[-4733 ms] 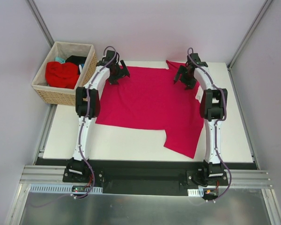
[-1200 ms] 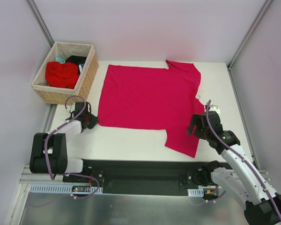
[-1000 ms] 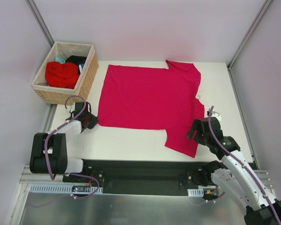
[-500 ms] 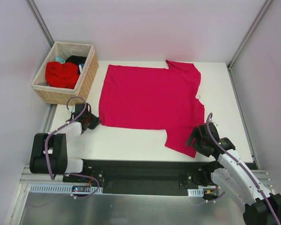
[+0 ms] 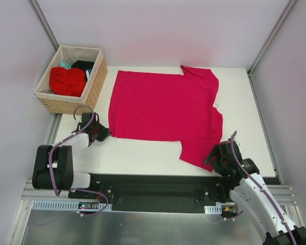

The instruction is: Fold and stack the t-shirts

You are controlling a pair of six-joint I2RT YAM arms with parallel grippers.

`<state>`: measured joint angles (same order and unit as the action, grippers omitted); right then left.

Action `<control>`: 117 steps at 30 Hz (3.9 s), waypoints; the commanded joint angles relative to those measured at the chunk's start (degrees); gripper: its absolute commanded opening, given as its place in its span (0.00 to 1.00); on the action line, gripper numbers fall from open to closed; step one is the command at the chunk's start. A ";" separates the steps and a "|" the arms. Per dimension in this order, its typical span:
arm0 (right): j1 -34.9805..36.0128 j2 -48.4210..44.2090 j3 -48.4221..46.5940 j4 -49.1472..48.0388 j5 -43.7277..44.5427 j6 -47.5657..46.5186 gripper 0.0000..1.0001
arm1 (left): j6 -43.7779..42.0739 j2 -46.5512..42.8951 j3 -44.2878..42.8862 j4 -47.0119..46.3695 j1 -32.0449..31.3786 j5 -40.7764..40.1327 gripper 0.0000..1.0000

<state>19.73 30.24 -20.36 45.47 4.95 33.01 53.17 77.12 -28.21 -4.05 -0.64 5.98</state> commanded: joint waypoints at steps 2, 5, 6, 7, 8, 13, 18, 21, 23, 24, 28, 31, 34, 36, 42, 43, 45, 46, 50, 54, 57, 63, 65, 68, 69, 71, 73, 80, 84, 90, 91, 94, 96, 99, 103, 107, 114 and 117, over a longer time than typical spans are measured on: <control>-0.39 -2.55 1.11 2.78 -2.84 3.46 0.72 | -0.79 0.14 2.45 5.28 0.29 0.09 0.00; -0.39 -2.47 1.46 2.60 -2.75 3.81 0.61 | -0.78 -0.04 2.63 5.28 0.29 -0.09 0.00; -0.39 -2.38 1.46 2.52 -2.67 3.81 0.55 | -0.70 -0.13 2.63 5.37 0.29 -0.18 0.00; -0.39 -2.38 1.46 2.69 -2.67 3.81 0.52 | -0.70 -0.30 2.80 5.37 0.29 -0.18 0.00; -0.39 -2.38 1.46 2.60 -2.67 3.90 0.50 | -0.61 -0.48 2.81 5.37 0.29 -0.35 0.00; -0.39 -2.55 1.20 2.78 -2.67 4.08 0.42 | -0.70 -0.39 2.63 5.64 0.29 -0.53 0.00; -0.39 -2.99 0.67 3.66 -2.93 4.43 0.41 | -0.70 -0.39 2.54 5.81 1.42 -0.71 0.00; -0.22 -1.42 0.15 4.01 -3.45 4.51 0.41 | -0.70 -0.48 2.45 5.90 1.44 -0.62 0.00; 0.05 0.08 -0.47 4.27 -3.46 4.69 0.41 | -0.78 -0.74 2.45 5.90 1.61 -0.62 0.00; 0.22 0.34 -0.47 4.36 -3.28 4.78 0.41 | -0.78 -0.83 2.45 5.99 1.70 -0.62 0.00; 0.58 0.96 -1.08 4.36 -1.61 4.95 0.41 | -0.87 -1.36 2.37 6.16 1.79 -0.44 0.00; 0.58 3.07 -1.79 4.27 -0.56 4.60 0.41 | -0.87 -1.10 2.10 6.43 1.79 -0.26 0.00; 0.75 4.39 -2.49 4.27 0.76 4.52 0.40 | -0.87 -0.92 2.01 6.60 1.96 -0.35 0.00; 0.67 5.00 -3.02 4.45 1.55 4.08 0.40 | -1.05 -0.92 2.01 6.69 1.96 -0.35 0.00; 0.75 5.18 -3.55 4.80 2.25 3.81 0.38 | -1.22 -0.39 1.49 6.60 2.05 -0.35 0.00; 0.75 5.35 -3.55 4.80 2.26 3.99 0.38 | -1.22 -0.31 1.23 6.69 2.14 -0.27 0.00; 0.75 5.44 -3.37 4.71 2.26 4.07 0.36 | -1.31 -0.39 1.05 6.87 2.14 -0.26 0.00; 0.75 5.44 -3.28 4.63 2.17 4.16 0.36 | -1.40 -0.48 1.14 6.95 2.23 -0.35 0.00; 0.75 6.41 -3.11 4.19 2.52 4.60 0.35 | -1.58 -1.01 1.22 7.48 2.58 -0.44 0.00; 0.75 7.20 -2.67 3.75 2.70 4.78 0.34 | -1.66 -0.83 1.31 7.92 2.75 -0.44 0.00; 0.84 7.64 -2.23 3.13 2.43 5.13 0.34 | -1.66 -0.83 1.31 8.10 2.75 -0.27 0.00; 0.84 7.29 -1.44 2.69 2.26 5.83 0.34 | -1.75 -0.83 1.31 8.10 2.93 -0.35 0.00; 0.75 6.68 -0.82 2.34 2.17 6.18 0.33 | -1.84 -0.83 1.31 8.27 3.19 -0.53 0.00; 0.75 6.24 -0.03 1.81 2.08 7.24 0.32 | -1.75 -1.36 1.40 8.54 3.19 -0.62 0.00; 0.75 6.15 -0.03 1.90 2.08 7.33 0.32 | -1.66 -1.45 1.49 8.54 3.19 -0.62 0.00; 0.75 5.62 0.14 1.99 2.60 7.85 0.32 | -1.75 -1.71 1.49 8.80 3.28 -0.70 0.00; 0.84 5.45 0.14 2.07 2.87 8.03 0.32 | -1.84 -1.54 1.40 8.97 3.37 -0.70 0.00; 0.75 6.06 -0.12 2.25 3.22 8.73 0.15 | -1.93 -0.83 1.40 9.06 3.46 -0.97 0.00; 0.75 6.59 -0.29 2.34 3.22 8.91 0.01 | -2.01 -1.01 1.31 9.15 3.72 -1.23 0.00; 0.75 5.80 -0.56 2.69 3.92 9.00 0.01 | -2.01 -1.45 1.40 9.15 3.90 -1.15 0.00; 0.75 5.27 -1.17 2.95 4.36 8.13 0.01 | -2.01 -1.54 1.31 9.15 3.81 -0.88 0.00; 0.75 4.31 -4.86 4.18 7.35 5.58 0.01 | -2.10 -2.50 0.61 9.33 3.90 0.08 0.00; 0.93 4.56 -8.19 3.58 9.55 3.65 0.01 | -2.10 -3.46 0.00 9.33 3.81 0.96 0.00; 0.84 7.02 -12.32 1.82 12.27 -0.05 0.01 | -2.63 -4.26 -1.23 10.20 3.81 1.75 0.00; 0.84 9.66 -15.84 -1.70 15.08 -3.21 0.01 | -2.81 -6.63 -2.81 11.96 3.72 1.58 0.00; 0.84 12.29 -19.45 -4.86 18.86 -5.67 0.01 | -2.72 -8.74 -6.07 14.16 3.81 0.97 0.00; 0.40 18.00 -26.92 -8.12 23.96 -7.79 0.01 | -2.80 -9.27 -12.65 16.80 3.72 1.14 0.00; 0.31 19.94 -29.91 -8.82 24.93 -7.97 0.01 | -2.89 -8.04 -15.47 17.41 3.72 0.88 0.00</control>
<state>20.36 48.12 -45.34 39.99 25.58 26.85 51.00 68.71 -39.24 10.76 2.72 7.27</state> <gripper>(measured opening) 0.013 0.014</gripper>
